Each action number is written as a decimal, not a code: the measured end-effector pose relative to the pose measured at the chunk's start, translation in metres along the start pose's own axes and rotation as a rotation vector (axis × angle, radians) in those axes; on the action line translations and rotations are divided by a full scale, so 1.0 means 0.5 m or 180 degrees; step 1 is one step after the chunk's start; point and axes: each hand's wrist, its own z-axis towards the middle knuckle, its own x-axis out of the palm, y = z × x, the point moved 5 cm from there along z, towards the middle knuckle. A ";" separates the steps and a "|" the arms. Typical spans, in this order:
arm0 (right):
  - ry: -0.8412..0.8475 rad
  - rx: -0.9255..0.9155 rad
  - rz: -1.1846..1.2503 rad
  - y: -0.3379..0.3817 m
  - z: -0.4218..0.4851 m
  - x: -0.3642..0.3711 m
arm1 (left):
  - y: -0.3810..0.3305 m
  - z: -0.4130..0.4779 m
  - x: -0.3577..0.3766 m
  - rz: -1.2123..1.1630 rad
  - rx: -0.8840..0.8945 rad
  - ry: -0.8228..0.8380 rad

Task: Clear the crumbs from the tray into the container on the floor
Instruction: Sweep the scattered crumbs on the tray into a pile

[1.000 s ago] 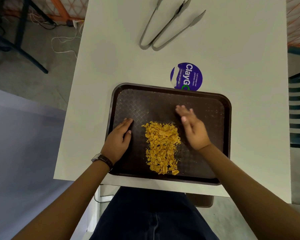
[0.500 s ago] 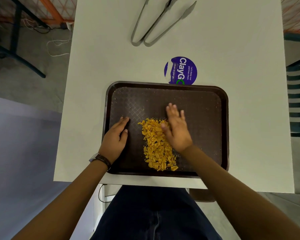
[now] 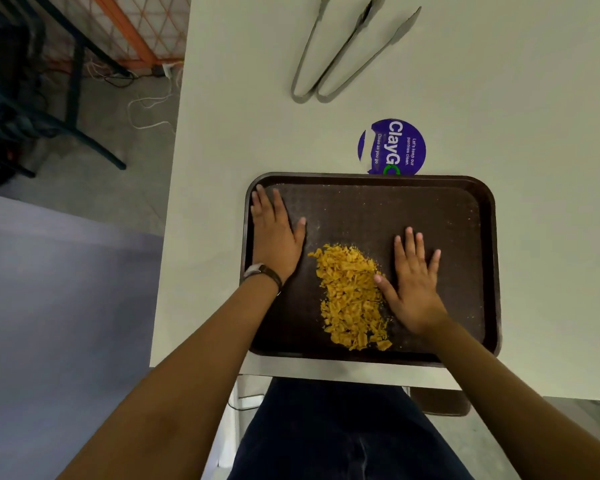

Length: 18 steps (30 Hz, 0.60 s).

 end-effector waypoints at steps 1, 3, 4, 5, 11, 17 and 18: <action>0.0042 -0.0041 -0.0064 -0.002 -0.001 0.001 | 0.000 0.006 0.004 0.0123 -0.0066 -0.0010; 0.0107 -0.0059 -0.0126 -0.004 0.000 0.001 | -0.001 0.012 0.016 0.0250 -0.0145 0.0043; 0.0137 -0.0047 -0.0162 -0.004 0.000 0.002 | -0.002 0.012 0.021 0.0267 -0.0159 0.0087; 0.0150 -0.0041 -0.0194 -0.005 0.001 0.002 | -0.003 0.012 0.026 0.0290 -0.0161 0.0108; 0.0234 -0.0098 -0.0196 -0.002 -0.002 -0.002 | -0.027 0.005 0.031 -0.0004 0.0067 0.0154; 0.0285 -0.0056 -0.0165 -0.001 0.000 -0.001 | -0.098 -0.069 0.043 -0.0218 0.1679 0.1164; 0.0284 -0.0048 -0.0159 0.000 0.000 -0.001 | -0.096 -0.084 0.044 -0.0224 0.1762 0.1299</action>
